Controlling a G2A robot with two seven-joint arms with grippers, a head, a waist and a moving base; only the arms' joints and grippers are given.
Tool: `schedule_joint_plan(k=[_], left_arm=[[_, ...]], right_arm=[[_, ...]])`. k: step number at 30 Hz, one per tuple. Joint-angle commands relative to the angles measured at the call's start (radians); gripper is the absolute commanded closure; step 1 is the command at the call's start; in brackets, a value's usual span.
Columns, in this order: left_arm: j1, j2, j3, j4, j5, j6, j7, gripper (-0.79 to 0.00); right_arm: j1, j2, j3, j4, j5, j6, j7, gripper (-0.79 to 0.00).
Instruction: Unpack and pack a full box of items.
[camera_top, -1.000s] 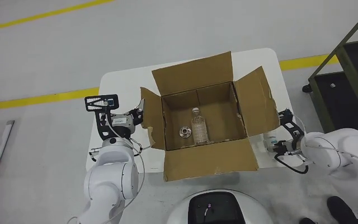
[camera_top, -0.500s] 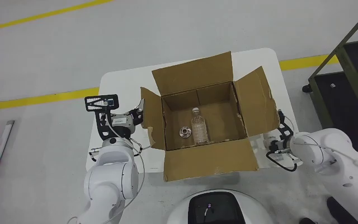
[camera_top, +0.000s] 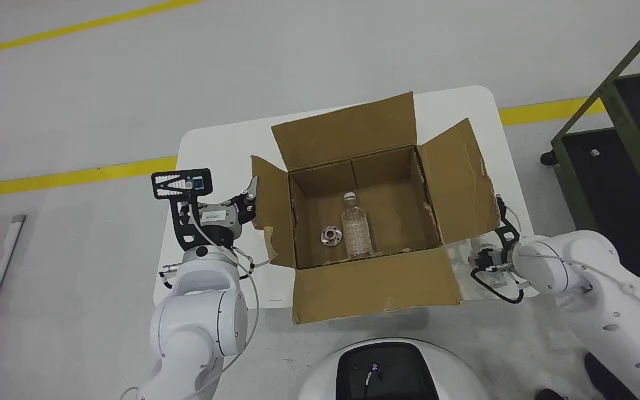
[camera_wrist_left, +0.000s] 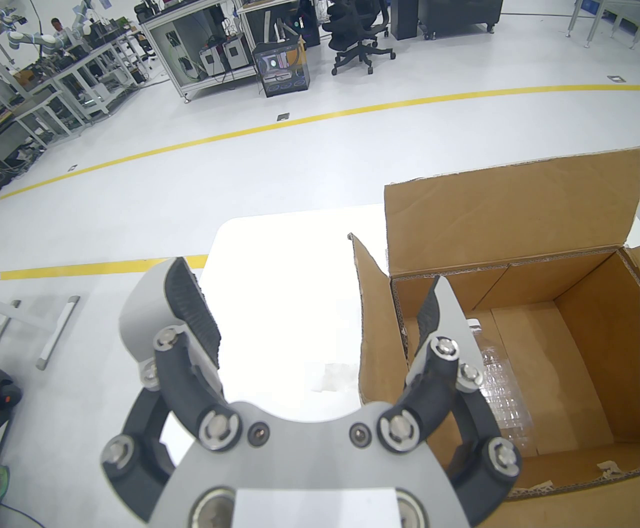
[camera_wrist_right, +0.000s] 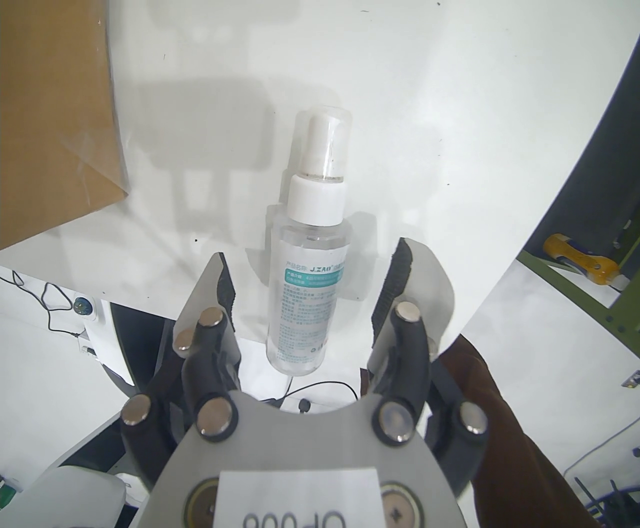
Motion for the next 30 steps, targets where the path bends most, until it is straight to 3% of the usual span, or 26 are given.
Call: schedule_joint_plan(k=[1,14,17,21,27,30], left_arm=[[0.000,0.000,0.000,0.000,0.000,0.000,0.000,-0.785],[0.000,0.000,0.000,0.000,0.000,0.000,0.000,-0.785],[0.000,0.000,0.000,0.000,0.000,0.000,0.000,-0.785],[0.000,0.000,0.000,0.000,0.000,0.000,0.000,-0.785],[0.000,0.000,0.000,0.000,0.000,0.000,0.000,-0.785],[0.000,0.000,0.000,0.000,0.000,0.000,0.000,-0.785]], right_arm=[[0.006,-0.002,-0.008,0.005,-0.005,-0.004,-0.002,-0.391],[0.037,-0.013,-0.034,0.037,-0.016,-0.004,0.003,-0.354],[0.038,-0.015,-0.036,0.042,-0.018,-0.005,0.004,-0.283],[0.040,-0.017,-0.035,0.047,-0.023,-0.007,0.006,-0.003],[0.031,-0.016,0.019,0.035,0.016,0.015,-0.013,0.000],[0.016,-0.014,0.090,0.021,0.109,0.020,-0.033,0.000]])
